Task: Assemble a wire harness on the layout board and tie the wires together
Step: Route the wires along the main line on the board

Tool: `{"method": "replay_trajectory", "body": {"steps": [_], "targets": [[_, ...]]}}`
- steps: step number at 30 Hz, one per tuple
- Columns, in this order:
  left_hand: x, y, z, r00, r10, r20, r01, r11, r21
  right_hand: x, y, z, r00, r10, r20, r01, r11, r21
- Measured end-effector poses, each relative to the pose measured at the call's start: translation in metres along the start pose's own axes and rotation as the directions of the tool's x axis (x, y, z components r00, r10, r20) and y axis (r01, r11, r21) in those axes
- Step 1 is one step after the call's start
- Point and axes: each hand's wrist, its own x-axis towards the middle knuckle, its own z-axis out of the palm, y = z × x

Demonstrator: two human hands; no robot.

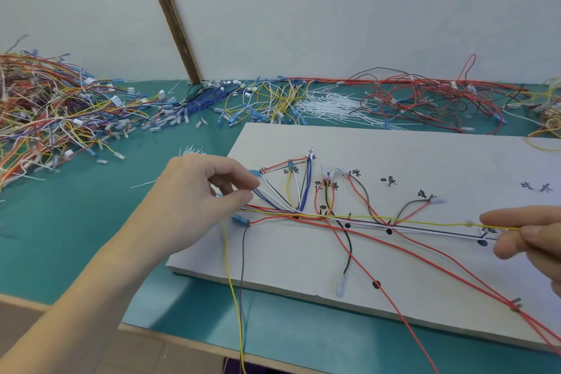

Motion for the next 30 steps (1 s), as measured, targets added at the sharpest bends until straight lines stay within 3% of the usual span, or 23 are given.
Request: {"method": "replay_trajectory", "body": {"steps": [5, 12, 16, 22, 27, 30], "targets": [[0.02, 0.021, 0.013, 0.965, 0.135, 0.223, -0.123, 0.99, -0.066, -0.001, -0.023, 0.011, 0.993, -0.113, -0.034, 0.107, 0.983, -0.152], [0.052, 0.046, 0.034, 0.806, 0.26, 0.532, -0.303, 0.953, -0.006, -0.018, -0.058, 0.018, 0.987, -0.134, -0.085, 0.082, 0.892, -0.445], [0.068, 0.061, 0.048, 0.763, 0.3, 0.573, -0.355, 0.935, -0.017, -0.02, -0.064, 0.035, 0.968, -0.231, -0.101, 0.146, 0.84, -0.522], [0.08, 0.071, 0.069, 0.686, 0.348, 0.639, -0.394, 0.916, -0.077, -0.027, -0.068, 0.04, 0.984, -0.155, -0.087, 0.072, 0.797, -0.599], [0.078, 0.059, 0.075, 0.692, 0.372, 0.619, -0.324, 0.926, -0.195, -0.036, -0.069, 0.04, 0.992, -0.11, -0.062, 0.045, 0.768, -0.639], [0.075, 0.055, 0.08, 0.703, 0.351, 0.619, -0.326, 0.932, -0.158, -0.038, -0.069, 0.04, 0.995, -0.082, -0.048, 0.03, 0.749, -0.662]]}}
